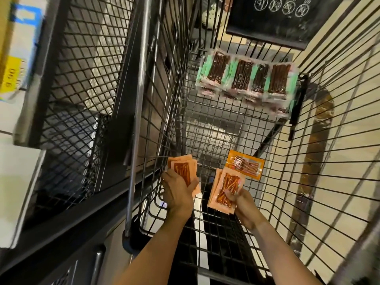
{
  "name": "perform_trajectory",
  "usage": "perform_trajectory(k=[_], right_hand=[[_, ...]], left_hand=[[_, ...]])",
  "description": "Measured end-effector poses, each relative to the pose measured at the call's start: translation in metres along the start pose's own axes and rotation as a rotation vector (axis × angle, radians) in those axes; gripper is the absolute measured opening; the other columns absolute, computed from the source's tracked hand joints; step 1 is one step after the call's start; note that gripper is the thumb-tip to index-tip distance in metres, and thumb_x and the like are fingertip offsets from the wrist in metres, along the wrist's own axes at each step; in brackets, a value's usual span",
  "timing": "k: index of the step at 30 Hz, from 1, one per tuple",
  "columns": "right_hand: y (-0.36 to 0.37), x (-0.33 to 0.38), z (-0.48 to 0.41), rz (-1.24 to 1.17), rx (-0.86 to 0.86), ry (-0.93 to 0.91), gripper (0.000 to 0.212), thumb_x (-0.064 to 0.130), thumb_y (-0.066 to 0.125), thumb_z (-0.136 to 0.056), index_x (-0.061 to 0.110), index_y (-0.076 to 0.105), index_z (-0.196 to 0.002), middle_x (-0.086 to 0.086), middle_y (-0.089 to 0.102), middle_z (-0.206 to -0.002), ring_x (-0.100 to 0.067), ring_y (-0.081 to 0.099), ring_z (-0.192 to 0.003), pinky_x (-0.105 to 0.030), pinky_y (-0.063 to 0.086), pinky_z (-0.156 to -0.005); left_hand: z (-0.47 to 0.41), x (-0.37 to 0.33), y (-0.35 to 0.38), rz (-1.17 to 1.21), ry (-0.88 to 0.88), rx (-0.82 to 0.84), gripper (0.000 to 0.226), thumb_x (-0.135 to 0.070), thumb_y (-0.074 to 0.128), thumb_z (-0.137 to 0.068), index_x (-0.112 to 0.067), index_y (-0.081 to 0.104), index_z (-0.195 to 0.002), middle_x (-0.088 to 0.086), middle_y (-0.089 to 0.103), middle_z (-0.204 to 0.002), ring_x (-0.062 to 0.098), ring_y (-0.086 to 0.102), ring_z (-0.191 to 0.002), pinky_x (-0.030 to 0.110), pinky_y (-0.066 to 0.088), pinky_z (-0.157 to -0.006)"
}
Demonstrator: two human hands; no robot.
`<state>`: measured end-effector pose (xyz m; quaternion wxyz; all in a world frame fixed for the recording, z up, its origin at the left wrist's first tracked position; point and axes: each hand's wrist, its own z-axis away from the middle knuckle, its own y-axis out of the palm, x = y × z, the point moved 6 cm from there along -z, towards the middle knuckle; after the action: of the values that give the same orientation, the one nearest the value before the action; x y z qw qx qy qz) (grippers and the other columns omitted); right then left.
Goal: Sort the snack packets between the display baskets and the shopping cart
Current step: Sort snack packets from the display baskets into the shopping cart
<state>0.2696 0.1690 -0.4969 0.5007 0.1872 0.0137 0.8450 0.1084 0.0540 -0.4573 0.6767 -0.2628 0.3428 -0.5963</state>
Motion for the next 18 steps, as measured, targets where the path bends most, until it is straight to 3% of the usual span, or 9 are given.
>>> perform_trajectory(k=[3, 8, 11, 13, 14, 16, 18], right_hand=[[0.003, 0.004, 0.001, 0.016, 0.031, 0.005, 0.026, 0.001, 0.055, -0.089, 0.006, 0.058, -0.115, -0.015, 0.069, -0.112, -0.028, 0.062, -0.11, -0.043, 0.048, -0.096], [0.032, 0.012, -0.003, -0.132, 0.282, 0.044, 0.043, 0.011, 0.06, -0.086, 0.006, 0.053, -0.127, -0.017, 0.063, -0.122, -0.029, 0.06, -0.116, -0.045, 0.049, -0.096], [0.05, 0.016, -0.006, -0.227, 0.408, 0.075, 0.04, 0.012, 0.055, -0.091, 0.004, 0.052, -0.13, -0.02, 0.058, -0.129, -0.032, 0.054, -0.122, -0.043, 0.051, -0.093], [0.057, 0.018, -0.004, -0.232, 0.479, 0.07, 0.041, 0.013, 0.055, -0.091, 0.003, 0.052, -0.131, -0.021, 0.055, -0.132, -0.034, 0.051, -0.125, -0.045, 0.049, -0.094], [0.059, 0.02, -0.003, -0.23, 0.514, 0.061, 0.044, 0.014, 0.057, -0.09, 0.001, 0.05, -0.132, -0.022, 0.053, -0.134, -0.036, 0.049, -0.126, -0.047, 0.047, -0.096], [0.06, 0.022, 0.0, -0.246, 0.575, 0.052, 0.05, 0.015, 0.061, -0.089, 0.0, 0.047, -0.134, -0.023, 0.051, -0.135, -0.037, 0.047, -0.128, -0.049, 0.044, -0.099], [0.056, 0.024, 0.002, -0.279, 0.581, 0.057, 0.052, 0.015, 0.069, -0.083, 0.0, 0.051, -0.13, -0.021, 0.054, -0.132, -0.035, 0.05, -0.126, -0.048, 0.045, -0.098]], left_hand=[[-0.005, 0.001, 0.004, 0.014, -0.015, 0.05, 0.077, -0.043, 0.067, -0.084, -0.003, 0.03, -0.139, 0.015, 0.041, -0.134, 0.028, 0.048, -0.12, 0.037, 0.046, -0.09], [-0.007, 0.002, -0.003, 0.021, -0.037, 0.025, 0.064, -0.032, 0.072, -0.083, -0.004, 0.04, -0.131, 0.012, 0.052, -0.127, 0.026, 0.055, -0.115, 0.037, 0.05, -0.089], [-0.003, -0.003, -0.009, 0.026, 0.01, 0.014, 0.037, -0.028, 0.065, -0.089, -0.011, 0.053, -0.119, 0.003, 0.064, -0.107, 0.019, 0.064, -0.1, 0.024, 0.05, -0.071], [0.003, -0.005, -0.014, 0.182, 0.029, 0.035, 0.004, -0.023, 0.062, -0.092, -0.021, 0.06, -0.095, -0.011, 0.062, -0.084, 0.011, 0.067, -0.085, 0.011, 0.041, -0.057], [0.007, -0.007, -0.013, 0.287, 0.051, 0.092, 0.009, -0.02, 0.061, -0.092, -0.025, 0.06, -0.085, -0.015, 0.06, -0.077, 0.004, 0.065, -0.078, 0.01, 0.043, -0.054], [0.012, -0.013, -0.01, 0.517, 0.114, 0.262, 0.016, -0.013, 0.058, -0.093, -0.021, 0.065, -0.081, -0.011, 0.065, -0.079, 0.002, 0.065, -0.075, 0.019, 0.055, -0.067], [0.013, -0.013, -0.013, 0.582, 0.115, 0.337, 0.024, -0.019, 0.051, -0.097, -0.009, 0.069, -0.083, 0.005, 0.07, -0.081, 0.018, 0.068, -0.076, 0.032, 0.058, -0.074]])
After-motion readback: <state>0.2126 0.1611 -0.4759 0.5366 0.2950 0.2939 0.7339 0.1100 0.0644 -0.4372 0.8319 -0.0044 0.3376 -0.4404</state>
